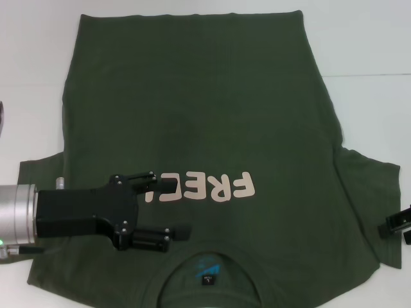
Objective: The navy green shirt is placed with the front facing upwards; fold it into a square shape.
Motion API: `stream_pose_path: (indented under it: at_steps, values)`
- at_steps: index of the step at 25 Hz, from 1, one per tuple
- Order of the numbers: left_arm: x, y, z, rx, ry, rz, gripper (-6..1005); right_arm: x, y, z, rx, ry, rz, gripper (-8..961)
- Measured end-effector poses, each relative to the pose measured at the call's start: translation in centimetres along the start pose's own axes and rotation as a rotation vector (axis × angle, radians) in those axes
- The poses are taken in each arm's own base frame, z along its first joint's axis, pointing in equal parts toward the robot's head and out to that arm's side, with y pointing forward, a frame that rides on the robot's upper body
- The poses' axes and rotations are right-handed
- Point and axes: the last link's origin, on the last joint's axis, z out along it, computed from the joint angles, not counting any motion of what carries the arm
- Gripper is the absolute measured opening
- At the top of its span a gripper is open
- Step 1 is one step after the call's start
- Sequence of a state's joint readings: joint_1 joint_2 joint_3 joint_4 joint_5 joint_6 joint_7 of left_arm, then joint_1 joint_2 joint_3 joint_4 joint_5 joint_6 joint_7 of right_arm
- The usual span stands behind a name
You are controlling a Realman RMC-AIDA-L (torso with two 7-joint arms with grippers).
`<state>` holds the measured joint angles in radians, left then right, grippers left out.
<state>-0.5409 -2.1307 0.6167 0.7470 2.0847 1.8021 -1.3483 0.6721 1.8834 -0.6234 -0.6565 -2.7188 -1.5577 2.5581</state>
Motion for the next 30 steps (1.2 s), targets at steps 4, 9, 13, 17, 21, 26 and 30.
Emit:
stream_pose_path:
  at_steps: [4,9,13,17,21,26,30]
  values:
    - [0.0,0.0,0.0,0.0,0.0,0.001,884,-0.1,0.1,0.2,0.019,0.007,-0.005,728]
    - [0.1,-0.1,0.0,0.003,-0.001,0.002,884,-0.3,0.4,0.2,0.016,0.008,-0.014,729]
    - [0.1,-0.2,0.1,0.006,-0.002,0.005,883,-0.5,0.7,0.3,0.01,0.009,-0.019,729]
    - [0.1,-0.3,0.1,0.012,-0.003,0.007,882,-0.7,1.0,0.5,0.008,0.007,-0.023,729]
    - [0.2,-0.4,0.1,0.015,-0.005,0.008,882,-0.7,1.1,0.6,0.004,0.004,-0.023,728]
    - [0.2,-0.5,0.1,0.019,-0.006,0.009,881,-0.7,1.4,0.9,-0.002,0.006,-0.027,728]
    - [0.2,-0.5,0.1,0.021,-0.007,0.01,880,-0.9,1.4,0.9,0.001,-0.001,-0.018,723]
